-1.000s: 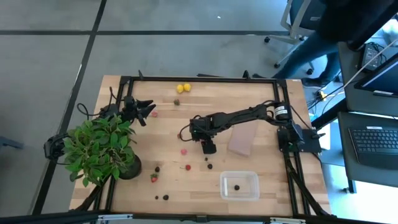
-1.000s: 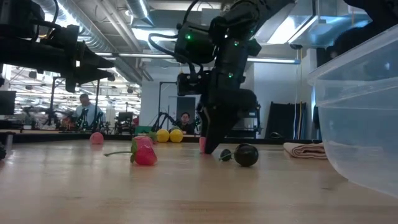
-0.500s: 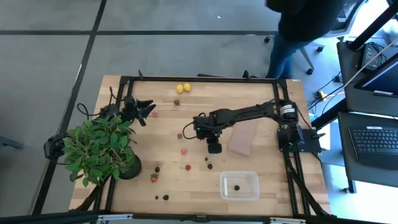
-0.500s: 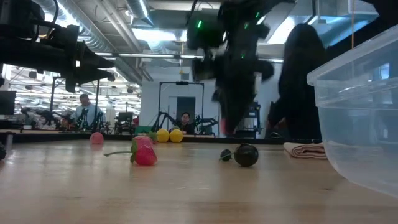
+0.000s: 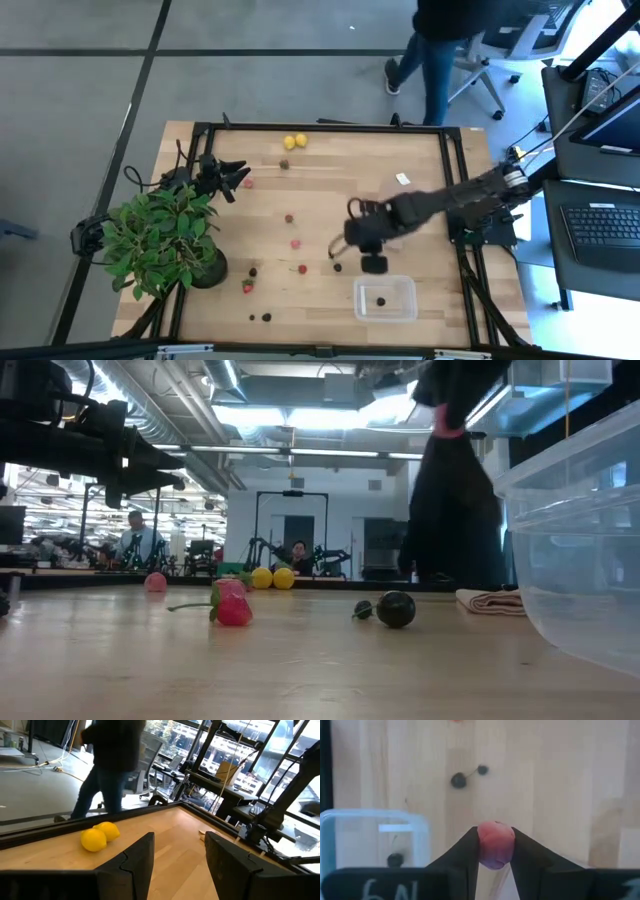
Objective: Pick and placing Produce into tupperware
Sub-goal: Put the peach into the transparent container
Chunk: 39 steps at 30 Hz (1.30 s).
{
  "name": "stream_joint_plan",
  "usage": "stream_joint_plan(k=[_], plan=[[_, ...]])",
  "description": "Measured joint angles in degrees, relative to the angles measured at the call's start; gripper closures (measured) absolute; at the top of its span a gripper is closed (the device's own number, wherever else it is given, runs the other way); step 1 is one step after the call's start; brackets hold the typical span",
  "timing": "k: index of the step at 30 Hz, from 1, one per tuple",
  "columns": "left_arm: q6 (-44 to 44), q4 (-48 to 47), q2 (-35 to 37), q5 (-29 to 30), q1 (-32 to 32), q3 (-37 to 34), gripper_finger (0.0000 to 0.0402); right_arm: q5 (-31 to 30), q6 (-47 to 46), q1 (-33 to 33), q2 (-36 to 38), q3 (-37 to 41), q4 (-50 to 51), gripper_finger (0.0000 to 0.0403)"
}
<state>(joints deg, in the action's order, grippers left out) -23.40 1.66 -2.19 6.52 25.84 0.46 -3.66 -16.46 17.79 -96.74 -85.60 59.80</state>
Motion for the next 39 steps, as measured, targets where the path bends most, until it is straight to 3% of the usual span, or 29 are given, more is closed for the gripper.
stream_joint_plan(k=[8,17,25,34,39], plan=[[-0.03,-0.01,-0.05,0.0,0.01,0.01,0.0237,-1.88,-6.53,11.22,-0.05,4.63,-1.87,0.0308],[-0.5,-0.01,-0.05,0.0,0.01,0.01,0.0237,-1.8,-12.94,21.72,-0.08,13.43,-11.29,0.0307],[-0.53,-0.01,-0.05,0.0,0.0,-0.01,0.0237,-1.16,-17.88,23.97,-0.08,18.37,-18.88,0.0289],[-0.62,-0.01,-0.05,0.0,0.01,-0.01,0.0237,-0.61,-19.76,24.06,-0.08,20.22,-19.27,0.0286],[-0.61,0.02,-0.05,0.0,-0.01,0.0,0.0237,2.94,-17.45,24.05,-0.08,19.85,-20.02,0.0286]])
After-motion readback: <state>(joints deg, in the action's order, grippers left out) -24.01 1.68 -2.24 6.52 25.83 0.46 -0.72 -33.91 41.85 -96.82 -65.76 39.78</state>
